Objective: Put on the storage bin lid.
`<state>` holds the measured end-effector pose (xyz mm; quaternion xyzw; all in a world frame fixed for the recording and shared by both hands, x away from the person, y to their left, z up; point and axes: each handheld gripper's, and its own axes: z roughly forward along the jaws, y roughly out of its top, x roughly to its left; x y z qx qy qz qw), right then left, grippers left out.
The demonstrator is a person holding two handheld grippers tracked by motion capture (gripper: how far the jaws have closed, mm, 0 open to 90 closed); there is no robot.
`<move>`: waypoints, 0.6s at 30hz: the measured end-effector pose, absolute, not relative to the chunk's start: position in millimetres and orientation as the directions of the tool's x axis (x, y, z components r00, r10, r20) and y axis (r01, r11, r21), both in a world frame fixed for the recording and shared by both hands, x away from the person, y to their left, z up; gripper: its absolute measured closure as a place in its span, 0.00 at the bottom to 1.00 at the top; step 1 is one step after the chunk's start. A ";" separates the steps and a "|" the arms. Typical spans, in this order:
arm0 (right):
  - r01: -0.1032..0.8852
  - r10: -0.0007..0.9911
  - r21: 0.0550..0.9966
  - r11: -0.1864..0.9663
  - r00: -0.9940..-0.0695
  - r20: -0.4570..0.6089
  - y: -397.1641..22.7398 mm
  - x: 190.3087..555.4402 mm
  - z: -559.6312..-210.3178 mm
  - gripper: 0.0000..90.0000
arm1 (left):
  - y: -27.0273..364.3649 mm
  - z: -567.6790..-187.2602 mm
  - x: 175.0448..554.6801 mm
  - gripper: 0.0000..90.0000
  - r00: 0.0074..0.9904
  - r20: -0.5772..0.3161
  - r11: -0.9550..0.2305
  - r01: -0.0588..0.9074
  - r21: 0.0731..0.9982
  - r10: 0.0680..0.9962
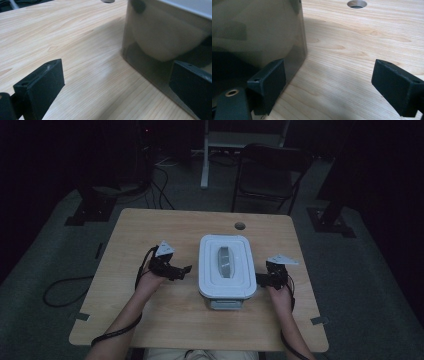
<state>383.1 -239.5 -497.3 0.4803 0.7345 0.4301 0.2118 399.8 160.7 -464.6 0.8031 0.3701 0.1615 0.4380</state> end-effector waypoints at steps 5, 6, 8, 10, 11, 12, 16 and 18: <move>0.524 0.898 0.836 0.164 -0.429 0.093 -245.2 378.8 -497.6 0.13 | 172.5 -467.4 394.1 0.01 0.660 -0.061 -0.339 0.461 0.820 0.749; 0.529 0.899 0.833 0.163 -0.427 0.095 -246.5 378.2 -498.0 0.13 | 174.6 -467.9 393.5 0.01 0.659 -0.059 -0.342 0.463 0.818 0.750; 0.529 0.900 0.833 0.165 -0.425 0.092 -247.7 377.8 -498.4 0.13 | 174.6 -467.9 393.5 0.01 0.659 -0.059 -0.342 0.463 0.818 0.750; 0.529 0.906 0.833 0.161 -0.414 0.088 -251.2 376.3 -499.7 0.13 | 182.8 -470.7 390.6 0.01 0.645 -0.066 -0.332 0.474 0.815 0.761; 0.531 0.908 0.832 0.159 -0.410 0.088 -252.8 375.7 -500.2 0.13 | 185.1 -471.5 389.9 0.01 0.640 -0.066 -0.330 0.480 0.813 0.766; 0.530 0.911 0.834 0.155 -0.403 0.087 -254.5 374.9 -500.6 0.13 | 187.4 -472.3 389.3 0.01 0.635 -0.067 -0.327 0.482 0.813 0.770; 0.528 0.920 0.837 0.144 -0.383 0.084 -260.7 372.7 -501.5 0.13 | 196.3 -475.4 387.1 0.01 0.622 -0.076 -0.317 0.496 0.808 0.779; 0.527 0.923 0.837 0.145 -0.377 0.078 -263.5 371.4 -501.4 0.13 | 201.4 -477.5 385.9 0.01 0.611 -0.073 -0.316 0.504 0.804 0.788</move>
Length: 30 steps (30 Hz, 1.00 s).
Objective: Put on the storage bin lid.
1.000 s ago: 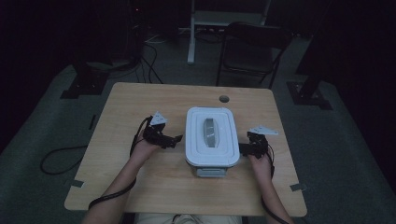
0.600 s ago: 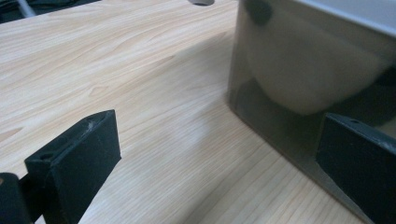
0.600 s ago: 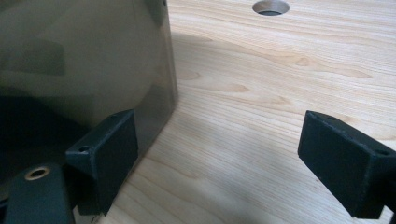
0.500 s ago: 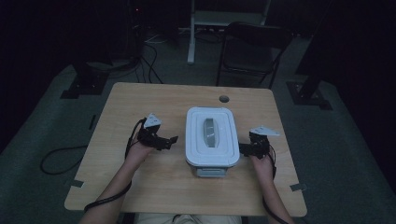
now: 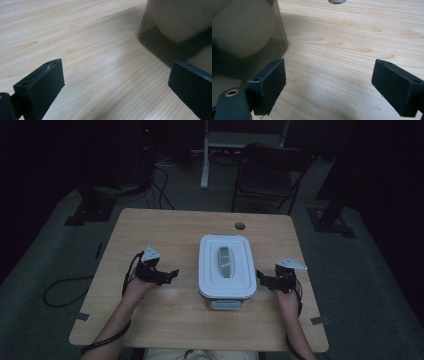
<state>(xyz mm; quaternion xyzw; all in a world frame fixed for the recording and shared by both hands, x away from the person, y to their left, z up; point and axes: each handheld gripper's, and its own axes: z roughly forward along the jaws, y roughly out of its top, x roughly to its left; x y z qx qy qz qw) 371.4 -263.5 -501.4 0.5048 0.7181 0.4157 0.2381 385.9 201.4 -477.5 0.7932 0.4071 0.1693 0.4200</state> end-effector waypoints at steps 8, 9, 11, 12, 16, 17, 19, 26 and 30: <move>0.529 0.943 0.838 0.135 -0.329 0.055 -278.2 364.1 -503.1 0.13 | 222.6 -484.2 380.7 0.01 0.566 -0.081 -0.292 0.537 0.792 0.821; 0.530 0.945 0.838 0.131 -0.321 0.056 -280.3 362.8 -503.7 0.13 | 222.6 -484.2 380.7 0.01 0.566 -0.081 -0.292 0.537 0.792 0.821; 0.532 0.954 0.837 0.127 -0.297 0.045 -285.7 359.2 -506.1 0.13 | 230.6 -485.6 377.9 0.01 0.549 -0.079 -0.285 0.545 0.788 0.832; 0.533 0.955 0.837 0.124 -0.293 0.045 -286.9 358.4 -506.7 0.13 | 232.9 -486.0 377.1 0.01 0.547 -0.082 -0.283 0.549 0.786 0.833; 0.535 0.963 0.836 0.118 -0.267 0.034 -292.2 355.0 -508.1 0.13 | 240.4 -487.3 373.9 0.01 0.523 -0.084 -0.268 0.559 0.785 0.848; 0.538 0.965 0.835 0.115 -0.260 0.035 -293.4 354.2 -507.9 0.13 | 242.1 -487.4 372.8 0.01 0.517 -0.083 -0.264 0.561 0.785 0.852; 0.540 0.969 0.834 0.112 -0.246 0.029 -295.5 352.5 -507.1 0.13 | 246.2 -487.9 370.7 0.01 0.511 -0.083 -0.259 0.563 0.785 0.856; 0.549 0.978 0.830 0.093 -0.205 0.026 -304.4 346.1 -506.9 0.13 | 263.5 -493.0 364.0 0.01 0.469 -0.087 -0.236 0.585 0.776 0.879; 0.557 0.985 0.828 0.058 -0.169 0.045 -313.2 342.5 -508.8 0.13 | 274.0 -496.9 360.7 0.01 0.441 -0.091 -0.219 0.601 0.769 0.893</move>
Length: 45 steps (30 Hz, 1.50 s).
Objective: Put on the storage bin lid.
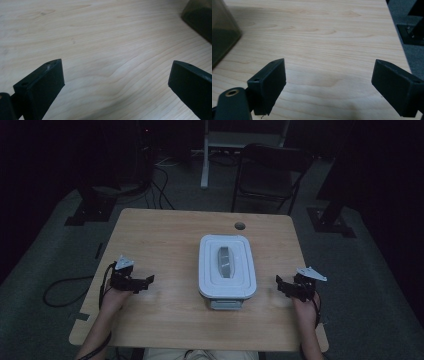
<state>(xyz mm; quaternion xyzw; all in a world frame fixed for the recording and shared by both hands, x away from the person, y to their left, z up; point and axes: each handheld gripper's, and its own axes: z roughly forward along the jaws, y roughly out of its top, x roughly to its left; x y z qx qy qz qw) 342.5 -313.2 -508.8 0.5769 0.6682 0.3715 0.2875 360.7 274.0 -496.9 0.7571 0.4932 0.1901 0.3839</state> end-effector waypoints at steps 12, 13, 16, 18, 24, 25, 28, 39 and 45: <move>0.613 0.997 0.790 0.005 -0.066 0.045 -327.6 331.0 -517.3 0.13 | 299.4 -506.6 349.5 0.01 0.360 -0.094 -0.174 0.644 0.745 0.928; 0.620 0.998 0.784 -0.003 -0.051 0.044 -328.5 330.2 -518.7 0.13 | 301.2 -507.5 348.7 0.01 0.355 -0.094 -0.174 0.653 0.737 0.930; 0.638 0.999 0.770 -0.002 -0.037 0.033 -330.8 327.9 -520.7 0.13 | 306.1 -510.0 346.2 0.01 0.331 -0.081 -0.177 0.677 0.714 0.940; 0.648 1.000 0.762 0.013 -0.030 0.008 -331.4 326.8 -522.5 0.13 | 308.6 -511.5 344.3 0.01 0.319 -0.080 -0.173 0.689 0.704 0.945; 0.680 0.999 0.733 0.026 -0.039 0.001 -330.6 327.0 -526.6 0.13 | 314.2 -516.6 340.2 0.01 0.274 -0.071 -0.157 0.723 0.673 0.959; 0.681 0.999 0.732 0.026 -0.040 0.002 -330.3 326.9 -526.6 0.13 | 315.0 -517.4 339.8 0.01 0.267 -0.070 -0.154 0.729 0.668 0.961; 0.688 0.999 0.725 0.032 -0.040 -0.006 -329.2 327.1 -526.9 0.13 | 316.7 -518.8 338.0 0.01 0.251 -0.059 -0.149 0.728 0.669 0.966; 0.693 1.000 0.721 0.008 -0.023 0.011 -329.3 327.8 -527.3 0.13 | 318.7 -523.5 331.1 0.01 0.202 0.008 -0.152 0.713 0.685 0.979; 0.694 1.000 0.720 0.004 -0.019 0.013 -329.2 327.4 -527.4 0.13 | 318.8 -523.6 330.9 0.01 0.187 0.008 -0.141 0.714 0.686 0.982</move>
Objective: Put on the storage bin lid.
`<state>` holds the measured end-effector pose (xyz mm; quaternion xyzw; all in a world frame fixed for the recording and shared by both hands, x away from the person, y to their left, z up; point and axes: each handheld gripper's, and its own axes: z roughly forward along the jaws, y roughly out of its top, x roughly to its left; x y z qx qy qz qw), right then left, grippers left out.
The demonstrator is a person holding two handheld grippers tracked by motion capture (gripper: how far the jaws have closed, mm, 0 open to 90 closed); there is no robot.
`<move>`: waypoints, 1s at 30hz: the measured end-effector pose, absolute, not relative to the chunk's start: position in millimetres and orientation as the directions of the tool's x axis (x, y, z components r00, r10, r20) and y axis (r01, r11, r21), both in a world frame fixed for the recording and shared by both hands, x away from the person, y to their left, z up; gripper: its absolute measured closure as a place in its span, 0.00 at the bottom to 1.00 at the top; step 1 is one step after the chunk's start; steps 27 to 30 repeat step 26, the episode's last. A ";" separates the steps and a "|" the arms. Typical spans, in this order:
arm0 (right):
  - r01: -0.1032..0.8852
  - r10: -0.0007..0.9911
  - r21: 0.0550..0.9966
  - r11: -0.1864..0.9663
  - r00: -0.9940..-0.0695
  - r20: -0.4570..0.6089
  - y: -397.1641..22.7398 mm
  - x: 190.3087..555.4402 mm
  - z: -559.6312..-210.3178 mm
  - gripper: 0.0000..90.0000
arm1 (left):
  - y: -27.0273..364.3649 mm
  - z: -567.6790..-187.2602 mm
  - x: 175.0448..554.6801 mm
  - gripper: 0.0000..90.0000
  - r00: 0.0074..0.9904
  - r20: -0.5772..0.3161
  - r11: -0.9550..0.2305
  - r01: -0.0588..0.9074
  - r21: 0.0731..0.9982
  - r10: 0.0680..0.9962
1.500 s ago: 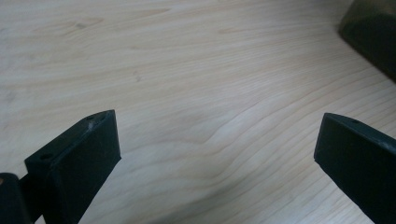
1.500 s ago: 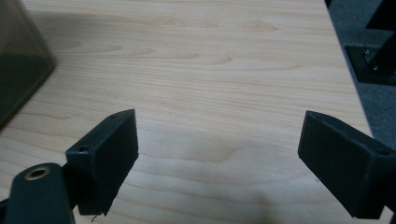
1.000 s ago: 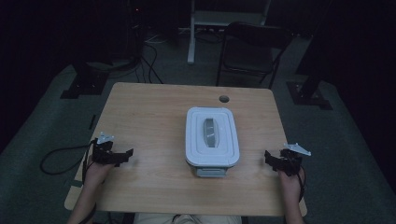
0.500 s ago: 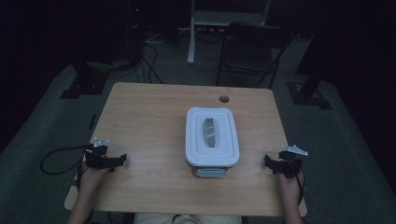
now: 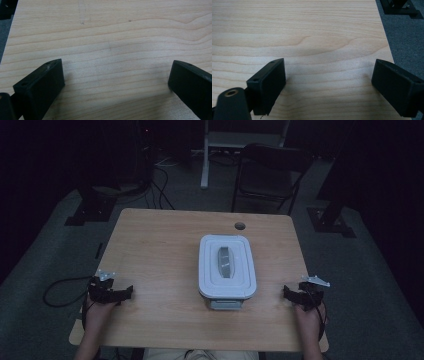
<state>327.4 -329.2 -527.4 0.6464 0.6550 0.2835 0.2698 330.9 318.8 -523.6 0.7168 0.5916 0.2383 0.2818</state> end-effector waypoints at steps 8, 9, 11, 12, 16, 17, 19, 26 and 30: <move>0.694 1.000 0.720 -0.003 -0.009 0.013 -327.6 330.7 -527.3 0.13 | 321.1 -523.6 330.9 0.01 0.095 0.005 -0.073 0.723 0.687 0.995; 0.693 1.000 0.721 -0.001 -0.011 0.012 -327.3 331.5 -527.4 0.13 | 321.3 -523.7 331.0 0.01 0.086 0.005 -0.066 0.724 0.687 0.996; 0.693 1.000 0.721 0.001 -0.013 0.011 -327.2 332.3 -527.4 0.13 | 321.3 -523.6 331.1 0.01 0.086 0.006 -0.067 0.724 0.686 0.996; 0.693 1.000 0.721 0.000 -0.013 0.012 -327.2 332.4 -527.4 0.13 | 321.2 -523.7 331.1 0.01 0.086 0.006 -0.066 0.724 0.686 0.996; 0.693 1.000 0.721 0.000 -0.013 0.012 -327.2 332.4 -527.4 0.13 | 320.2 -523.7 331.0 0.01 0.112 0.007 -0.086 0.722 0.686 0.994; 0.693 1.000 0.721 0.000 -0.013 0.012 -327.2 332.4 -527.4 0.13 | 319.8 -523.6 331.0 0.01 0.131 0.007 -0.100 0.722 0.685 0.991; 0.693 1.000 0.721 0.000 -0.012 0.012 -327.1 332.4 -527.4 0.13 | 318.3 -523.6 330.8 0.01 0.168 0.008 -0.127 0.717 0.685 0.986; 0.693 1.000 0.721 0.000 -0.013 0.012 -327.2 332.4 -527.4 0.13 | 318.7 -523.6 331.3 0.01 0.178 0.008 -0.135 0.716 0.685 0.984; 0.693 1.000 0.721 0.000 -0.013 0.012 -327.2 332.4 -527.4 0.13 | 318.7 -523.6 331.3 0.01 0.178 0.008 -0.135 0.716 0.685 0.984</move>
